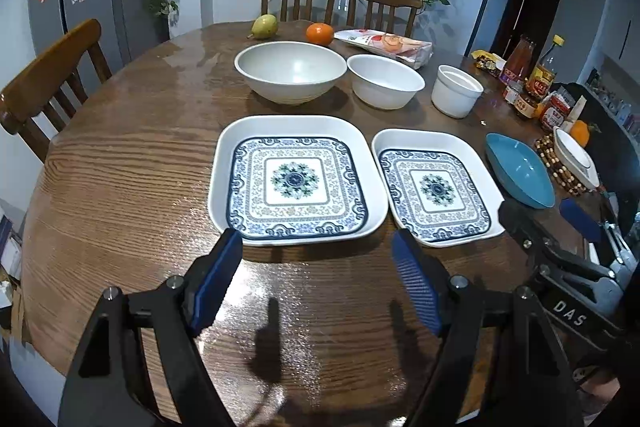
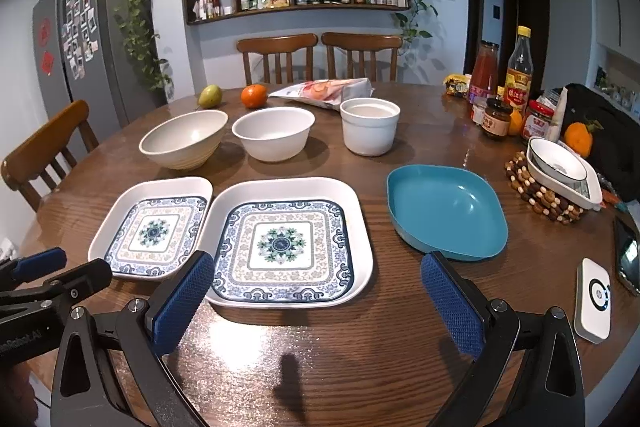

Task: Organize plates and bowls
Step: 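Move both grippers toward the rim of the larger blue-patterned plate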

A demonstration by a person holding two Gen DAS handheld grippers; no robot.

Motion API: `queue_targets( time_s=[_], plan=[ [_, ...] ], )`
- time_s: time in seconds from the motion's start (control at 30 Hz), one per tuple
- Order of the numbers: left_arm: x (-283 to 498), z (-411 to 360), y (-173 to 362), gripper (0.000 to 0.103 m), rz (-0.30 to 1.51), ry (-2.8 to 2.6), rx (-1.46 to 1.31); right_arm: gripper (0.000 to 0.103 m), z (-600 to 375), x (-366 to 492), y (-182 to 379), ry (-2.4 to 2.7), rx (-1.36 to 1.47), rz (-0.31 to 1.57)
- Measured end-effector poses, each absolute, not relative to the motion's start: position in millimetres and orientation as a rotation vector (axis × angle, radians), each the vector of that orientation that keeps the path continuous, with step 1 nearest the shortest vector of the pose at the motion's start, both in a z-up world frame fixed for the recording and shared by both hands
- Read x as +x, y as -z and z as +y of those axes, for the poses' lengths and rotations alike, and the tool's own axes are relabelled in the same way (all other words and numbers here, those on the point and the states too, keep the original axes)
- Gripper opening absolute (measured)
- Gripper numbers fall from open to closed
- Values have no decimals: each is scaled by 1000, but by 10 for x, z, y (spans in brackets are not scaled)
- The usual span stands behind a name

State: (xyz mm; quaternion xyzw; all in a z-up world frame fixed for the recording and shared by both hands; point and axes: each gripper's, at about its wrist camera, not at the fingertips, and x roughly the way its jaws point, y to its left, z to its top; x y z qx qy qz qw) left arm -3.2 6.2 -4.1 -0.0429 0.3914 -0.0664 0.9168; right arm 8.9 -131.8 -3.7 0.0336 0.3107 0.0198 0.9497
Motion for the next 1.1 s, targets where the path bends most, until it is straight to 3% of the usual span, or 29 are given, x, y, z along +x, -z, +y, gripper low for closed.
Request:
queue_targets(
  time_s=[0.83, 1.1],
  plan=[
    [-44, 79, 10, 68, 823, 137, -123, 103, -1344, 93, 33, -105, 114, 619],
    [57, -117, -107, 69, 801, 176, -142, 94, -1597, 182, -51, -133, 157, 635]
  ],
)
